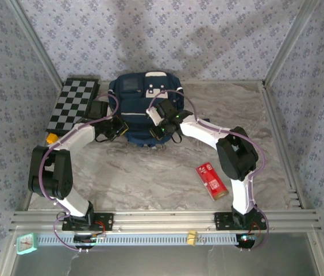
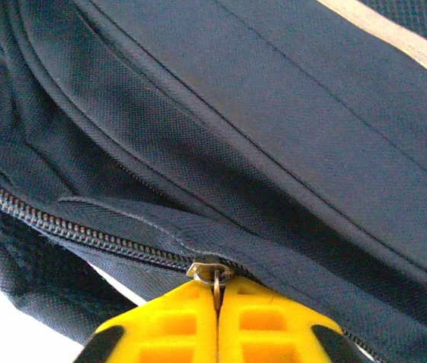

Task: Pack the student bag

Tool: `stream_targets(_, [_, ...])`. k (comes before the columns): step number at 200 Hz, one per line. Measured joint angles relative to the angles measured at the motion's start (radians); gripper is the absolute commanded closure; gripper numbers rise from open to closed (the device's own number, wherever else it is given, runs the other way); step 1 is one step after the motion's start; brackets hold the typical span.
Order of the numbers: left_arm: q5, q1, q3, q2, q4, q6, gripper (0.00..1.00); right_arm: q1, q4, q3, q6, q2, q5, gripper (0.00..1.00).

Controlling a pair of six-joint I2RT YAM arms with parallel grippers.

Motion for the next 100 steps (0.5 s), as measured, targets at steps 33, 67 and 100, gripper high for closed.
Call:
stream_targets(33, [0.001,0.021,-0.002,-0.005,-0.017,0.023,1.0,0.014,-0.015,0.013,0.006,0.0,0.013,1.0])
stream_targets(67, [0.021,0.103,-0.002,-0.013,-0.061,0.06,1.0,0.058,-0.06,0.039,0.089,-0.012,0.012,1.0])
stream_targets(100, [0.032,0.169,-0.002,-0.013,-0.101,0.097,1.0,0.103,-0.134,0.048,0.204,-0.019,0.001,1.0])
